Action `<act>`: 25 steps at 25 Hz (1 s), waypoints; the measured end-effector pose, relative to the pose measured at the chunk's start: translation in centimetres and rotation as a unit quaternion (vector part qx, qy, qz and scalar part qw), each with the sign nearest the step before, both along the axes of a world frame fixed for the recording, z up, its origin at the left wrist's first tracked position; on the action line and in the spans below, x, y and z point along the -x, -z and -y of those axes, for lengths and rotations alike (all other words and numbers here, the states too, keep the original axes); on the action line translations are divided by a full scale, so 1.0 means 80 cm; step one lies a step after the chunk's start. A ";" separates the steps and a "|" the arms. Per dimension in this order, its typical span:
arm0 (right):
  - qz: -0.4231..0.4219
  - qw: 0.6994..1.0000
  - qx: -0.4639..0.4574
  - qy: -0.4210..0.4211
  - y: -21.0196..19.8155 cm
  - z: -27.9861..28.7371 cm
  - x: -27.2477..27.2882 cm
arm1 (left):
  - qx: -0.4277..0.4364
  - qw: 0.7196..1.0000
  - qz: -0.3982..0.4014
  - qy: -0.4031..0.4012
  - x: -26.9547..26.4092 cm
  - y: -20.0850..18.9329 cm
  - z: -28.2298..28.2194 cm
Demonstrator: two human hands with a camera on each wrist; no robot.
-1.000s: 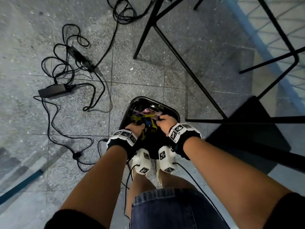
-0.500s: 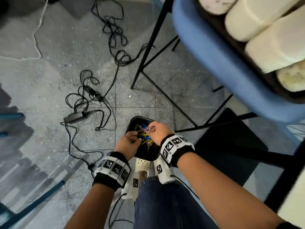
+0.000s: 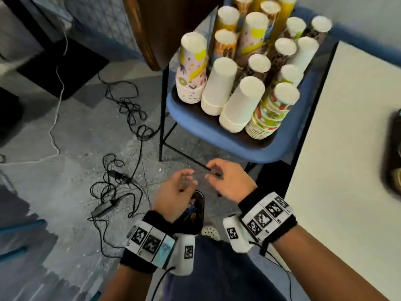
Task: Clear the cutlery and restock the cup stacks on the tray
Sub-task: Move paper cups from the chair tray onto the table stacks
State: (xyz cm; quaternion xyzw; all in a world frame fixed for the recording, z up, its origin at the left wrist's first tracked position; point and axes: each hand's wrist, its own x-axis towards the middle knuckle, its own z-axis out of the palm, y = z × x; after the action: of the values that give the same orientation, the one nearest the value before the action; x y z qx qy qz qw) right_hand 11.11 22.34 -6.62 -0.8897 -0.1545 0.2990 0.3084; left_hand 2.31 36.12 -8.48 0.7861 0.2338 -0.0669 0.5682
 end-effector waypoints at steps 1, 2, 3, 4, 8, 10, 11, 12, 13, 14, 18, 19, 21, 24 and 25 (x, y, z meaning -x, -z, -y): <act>0.017 0.999 -0.011 0.027 -0.016 0.018 -0.002 | -0.001 1.000 0.015 0.017 -0.009 -0.016 0.011; 0.040 0.997 -0.015 0.058 -0.030 0.036 -0.007 | 0.002 0.999 0.030 0.030 -0.021 -0.030 0.022; 0.066 0.993 -0.018 0.096 -0.041 0.053 -0.013 | 0.004 0.998 0.045 0.036 -0.035 -0.043 0.033; 0.088 0.987 -0.021 0.136 -0.045 0.064 -0.020 | 0.003 0.998 0.063 0.029 -0.047 -0.051 0.039; 0.163 0.946 -0.074 0.270 -0.066 0.103 -0.063 | -0.057 0.984 0.167 -0.001 -0.117 -0.094 0.067; 0.163 0.934 -0.111 0.298 -0.067 0.104 -0.085 | -0.092 0.972 0.215 -0.010 -0.152 -0.111 0.076; 0.156 0.929 -0.129 0.309 -0.063 0.102 -0.096 | -0.111 0.967 0.230 -0.009 -0.167 -0.116 0.081; 0.144 0.927 -0.140 0.316 -0.059 0.096 -0.104 | -0.126 0.965 0.230 -0.009 -0.179 -0.119 0.084; 0.134 0.924 -0.152 0.324 -0.055 0.092 -0.113 | -0.133 0.967 0.218 -0.013 -0.191 -0.120 0.088; 0.120 0.921 -0.157 0.334 -0.052 0.087 -0.119 | -0.135 0.970 0.202 -0.019 -0.201 -0.119 0.091; 0.063 0.930 -0.094 0.349 -0.033 0.076 -0.140 | -0.165 0.975 0.152 0.001 -0.229 -0.098 0.093; 0.052 0.934 -0.078 0.345 -0.027 0.075 -0.142 | -0.168 0.974 0.150 0.002 -0.231 -0.092 0.092; 0.027 0.937 -0.081 0.339 -0.018 0.073 -0.141 | -0.149 0.976 0.158 -0.010 -0.229 -0.081 0.087; 0.014 0.935 -0.083 0.346 -0.008 0.072 -0.140 | -0.101 0.980 0.173 -0.018 -0.222 -0.067 0.082; 0.016 0.934 -0.083 0.348 -0.005 0.072 -0.140 | -0.082 0.982 0.166 -0.022 -0.220 -0.063 0.081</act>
State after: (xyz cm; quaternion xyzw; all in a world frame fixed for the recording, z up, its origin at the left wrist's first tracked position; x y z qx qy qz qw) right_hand 22.28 16.58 -6.20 -0.8639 0.1354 0.1448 0.4630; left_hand 19.89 29.62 -3.44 0.8247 0.1580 0.0968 0.5344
